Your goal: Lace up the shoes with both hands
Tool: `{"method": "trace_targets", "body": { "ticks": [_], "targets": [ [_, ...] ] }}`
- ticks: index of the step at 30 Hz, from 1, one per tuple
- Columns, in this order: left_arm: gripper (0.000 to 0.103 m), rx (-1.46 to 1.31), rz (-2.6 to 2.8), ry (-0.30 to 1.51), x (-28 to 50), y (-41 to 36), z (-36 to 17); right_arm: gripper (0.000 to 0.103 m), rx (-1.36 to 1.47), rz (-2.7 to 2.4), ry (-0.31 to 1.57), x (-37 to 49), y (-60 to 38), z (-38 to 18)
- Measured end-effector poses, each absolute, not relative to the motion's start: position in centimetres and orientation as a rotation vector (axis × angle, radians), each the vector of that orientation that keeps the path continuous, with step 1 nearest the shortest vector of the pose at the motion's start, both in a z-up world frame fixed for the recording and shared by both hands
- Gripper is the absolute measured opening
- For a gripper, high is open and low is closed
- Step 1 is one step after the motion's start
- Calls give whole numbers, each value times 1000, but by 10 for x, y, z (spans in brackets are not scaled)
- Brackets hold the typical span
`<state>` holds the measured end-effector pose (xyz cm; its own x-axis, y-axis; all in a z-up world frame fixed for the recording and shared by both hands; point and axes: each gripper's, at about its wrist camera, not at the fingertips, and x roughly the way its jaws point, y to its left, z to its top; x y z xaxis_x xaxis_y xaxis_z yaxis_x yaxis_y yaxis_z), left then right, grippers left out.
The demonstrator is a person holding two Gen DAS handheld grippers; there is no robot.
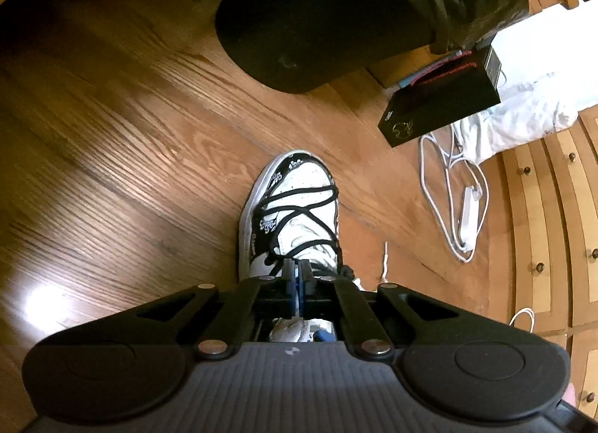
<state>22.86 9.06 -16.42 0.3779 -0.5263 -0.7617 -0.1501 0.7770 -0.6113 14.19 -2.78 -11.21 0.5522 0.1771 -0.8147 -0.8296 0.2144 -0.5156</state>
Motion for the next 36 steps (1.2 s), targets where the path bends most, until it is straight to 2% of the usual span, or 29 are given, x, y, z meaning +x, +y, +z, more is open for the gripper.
{"method": "trace_targets", "body": {
  "ticks": [3,7,9,11,16,20,22,25,34,36],
  "targets": [
    [3,-702,-251,1169,228,95,-165,18,-1152,784,702,141,-30,-112],
    [17,-691,-242,1166,228,94,-162,18,-1153,781,701,141,-32,-110],
    [19,-683,-240,1171,229,93,-163,18,-1150,780,702,142,-33,-109],
    [25,-676,-229,1183,229,92,-164,18,-1146,779,705,142,-33,-107],
    [26,-696,-213,1206,228,91,-166,18,-1156,779,704,143,-31,-105],
    [38,-699,-211,1215,229,88,-166,18,-1159,780,703,142,-31,-107],
    [39,-710,-199,1224,228,89,-168,18,-1161,780,704,141,-30,-109],
    [47,-729,-172,1258,230,90,-172,18,-1166,782,704,140,-30,-110],
    [45,-727,-188,1280,228,85,-175,19,-1170,787,706,143,-29,-110],
    [34,-749,-208,1288,228,84,-178,19,-1175,788,705,142,-29,-110]
  ]
}}
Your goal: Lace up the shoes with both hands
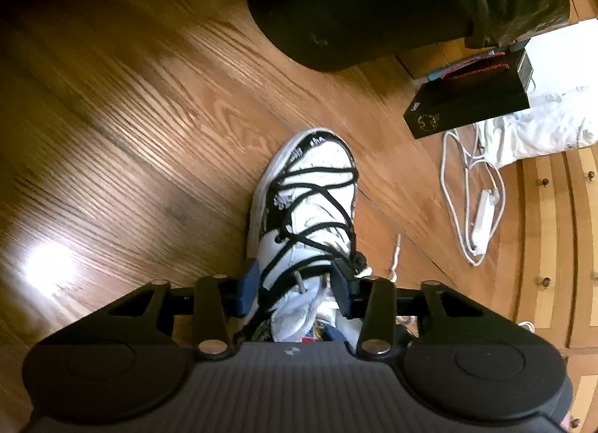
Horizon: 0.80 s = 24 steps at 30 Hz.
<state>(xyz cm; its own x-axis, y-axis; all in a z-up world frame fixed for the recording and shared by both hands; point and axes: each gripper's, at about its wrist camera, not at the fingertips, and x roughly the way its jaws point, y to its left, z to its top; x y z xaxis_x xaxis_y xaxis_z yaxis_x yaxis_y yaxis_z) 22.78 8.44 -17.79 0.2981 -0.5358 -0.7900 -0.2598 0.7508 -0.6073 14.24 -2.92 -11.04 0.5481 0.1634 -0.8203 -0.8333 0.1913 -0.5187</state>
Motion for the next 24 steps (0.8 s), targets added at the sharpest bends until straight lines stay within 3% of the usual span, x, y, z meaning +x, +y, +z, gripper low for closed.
{"method": "trace_targets", "body": {
  "ticks": [6,9,11,24],
  "targets": [
    [30,-765,-218,1284,227,86,-178,19,-1183,800,714,140,-29,-113],
    [22,-785,-215,1275,227,88,-177,19,-1190,804,717,140,-29,-114],
    [5,-781,-209,1275,227,89,-176,19,-1191,801,718,140,-30,-114],
    [3,-782,-203,1272,229,93,-173,19,-1193,792,726,142,-35,-113]
  ]
}}
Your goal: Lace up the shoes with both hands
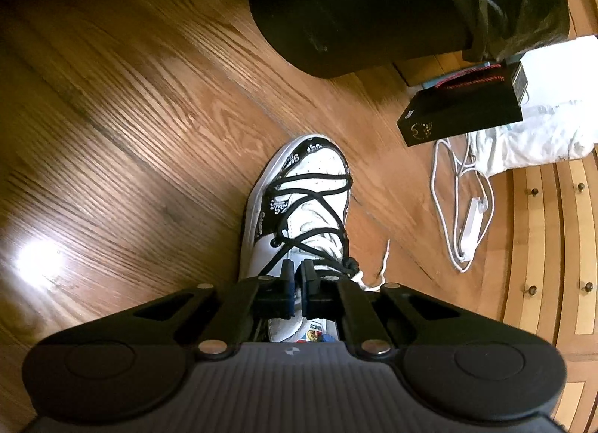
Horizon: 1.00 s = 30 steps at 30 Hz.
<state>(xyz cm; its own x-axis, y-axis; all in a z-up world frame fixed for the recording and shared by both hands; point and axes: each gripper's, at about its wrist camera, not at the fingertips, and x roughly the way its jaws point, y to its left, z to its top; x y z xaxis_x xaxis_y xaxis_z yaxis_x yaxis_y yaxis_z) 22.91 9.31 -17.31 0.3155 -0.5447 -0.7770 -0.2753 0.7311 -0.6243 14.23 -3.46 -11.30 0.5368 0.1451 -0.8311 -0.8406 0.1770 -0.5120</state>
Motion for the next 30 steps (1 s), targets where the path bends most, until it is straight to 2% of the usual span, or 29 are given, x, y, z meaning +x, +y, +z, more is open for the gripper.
{"method": "trace_targets", "body": {
  "ticks": [6,12,24,30],
  "targets": [
    [3,-705,-220,1271,234,88,-166,19,-1194,785,730,143,-38,-114],
    [3,-794,-216,1295,234,94,-173,19,-1203,791,737,142,-38,-115],
    [4,-762,-201,1230,239,101,-158,20,-1206,793,739,144,-38,-114],
    [7,-704,-181,1256,231,92,-161,20,-1210,796,740,143,-38,-115]
  ]
}}
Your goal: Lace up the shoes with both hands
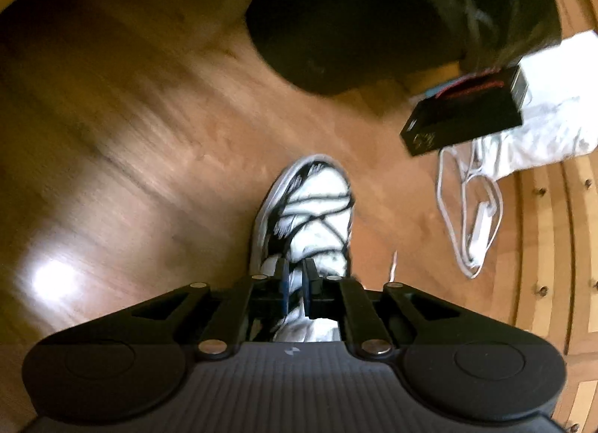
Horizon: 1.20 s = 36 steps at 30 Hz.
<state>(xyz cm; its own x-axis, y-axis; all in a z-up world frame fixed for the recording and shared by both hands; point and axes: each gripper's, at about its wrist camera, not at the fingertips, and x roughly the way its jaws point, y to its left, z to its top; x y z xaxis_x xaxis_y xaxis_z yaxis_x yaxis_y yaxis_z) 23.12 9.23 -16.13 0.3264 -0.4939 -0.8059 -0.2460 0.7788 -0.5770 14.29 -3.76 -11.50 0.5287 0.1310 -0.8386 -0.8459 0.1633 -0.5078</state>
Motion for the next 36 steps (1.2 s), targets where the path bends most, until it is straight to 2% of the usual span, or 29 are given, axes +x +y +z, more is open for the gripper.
{"method": "trace_targets", "body": {
  "ticks": [11,15,19,21,23,25,36],
  "targets": [
    [17,-697,-178,1249,229,91,-161,20,-1215,791,742,141,-39,-114],
    [18,-707,-183,1270,225,88,-165,20,-1223,792,745,139,-39,-115],
    [27,-671,-171,1282,221,83,-169,20,-1226,796,742,140,-38,-113],
    [25,-634,-186,1267,221,79,-167,20,-1240,796,738,139,-38,-115],
    [9,-632,-208,1250,221,78,-165,20,-1255,796,735,138,-37,-117],
    [5,-636,-215,1241,221,78,-164,20,-1258,797,735,138,-36,-119],
    [3,-607,-213,1197,219,78,-155,23,-1313,792,713,134,-36,-121]
  ]
}}
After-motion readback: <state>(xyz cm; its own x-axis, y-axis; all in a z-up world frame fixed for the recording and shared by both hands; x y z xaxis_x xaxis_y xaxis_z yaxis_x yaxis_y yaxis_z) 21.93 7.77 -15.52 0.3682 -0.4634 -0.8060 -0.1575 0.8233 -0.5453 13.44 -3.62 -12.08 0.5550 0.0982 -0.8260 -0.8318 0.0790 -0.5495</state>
